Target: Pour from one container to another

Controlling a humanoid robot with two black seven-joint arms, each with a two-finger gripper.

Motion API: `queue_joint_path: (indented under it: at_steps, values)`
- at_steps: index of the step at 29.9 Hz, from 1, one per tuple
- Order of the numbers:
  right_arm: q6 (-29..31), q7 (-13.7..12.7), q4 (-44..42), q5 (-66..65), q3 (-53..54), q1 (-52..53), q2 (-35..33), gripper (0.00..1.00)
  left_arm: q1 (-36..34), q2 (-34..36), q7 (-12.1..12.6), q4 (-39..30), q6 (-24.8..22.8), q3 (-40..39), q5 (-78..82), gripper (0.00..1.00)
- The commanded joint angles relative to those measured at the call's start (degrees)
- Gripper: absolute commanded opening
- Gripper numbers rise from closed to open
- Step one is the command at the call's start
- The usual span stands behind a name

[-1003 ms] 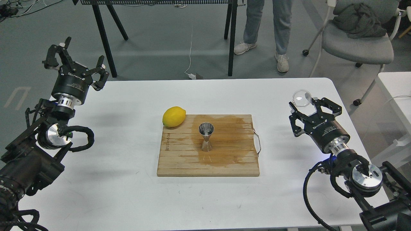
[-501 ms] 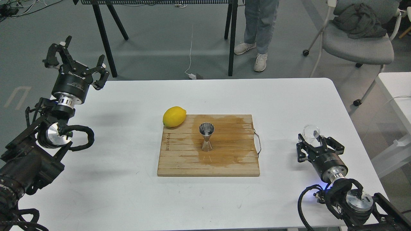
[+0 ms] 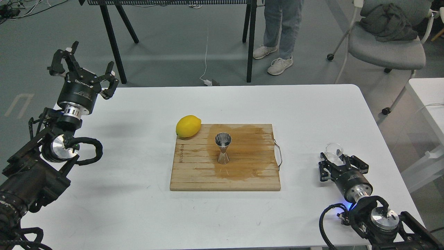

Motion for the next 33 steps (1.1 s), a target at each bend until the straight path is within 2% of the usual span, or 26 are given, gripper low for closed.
queue_joint_path:
  at_steps: [1,7,11,17,28,31,33]
  values:
    - [0.1,0.0,-1.4,0.0,-0.1,0.5,0.0,0.38,-0.6,-0.2,0.1,0.0,0.0,-0.1,0.0,1.00]
    - [2.3,0.0,-2.4,0.0,-0.7,0.6,0.0,0.45,-1.4,-0.1,0.1,0.0,0.0,0.0,0.0,1.00]
    - [2.2,0.0,-1.3,0.1,-0.7,0.4,0.0,0.45,-1.3,0.0,0.1,0.0,0.0,0.0,0.0,1.00]
    - [2.1,-0.1,-0.9,0.3,-0.6,-0.2,-0.1,0.58,-1.4,0.1,0.2,0.0,0.0,0.0,0.0,1.00]
    - [2.0,-0.1,-0.9,0.4,-0.4,-0.1,0.0,0.72,-1.4,0.1,0.2,0.0,0.0,0.0,0.0,1.00]
    - [2.0,-0.1,-0.9,0.4,-0.4,-0.2,-0.1,0.79,-1.4,0.2,0.2,-0.1,0.0,0.0,0.0,1.00]
    - [2.0,0.0,-0.1,0.4,-0.5,-0.4,-0.2,0.90,-1.4,0.2,0.2,-0.1,0.0,0.0,0.0,1.00]
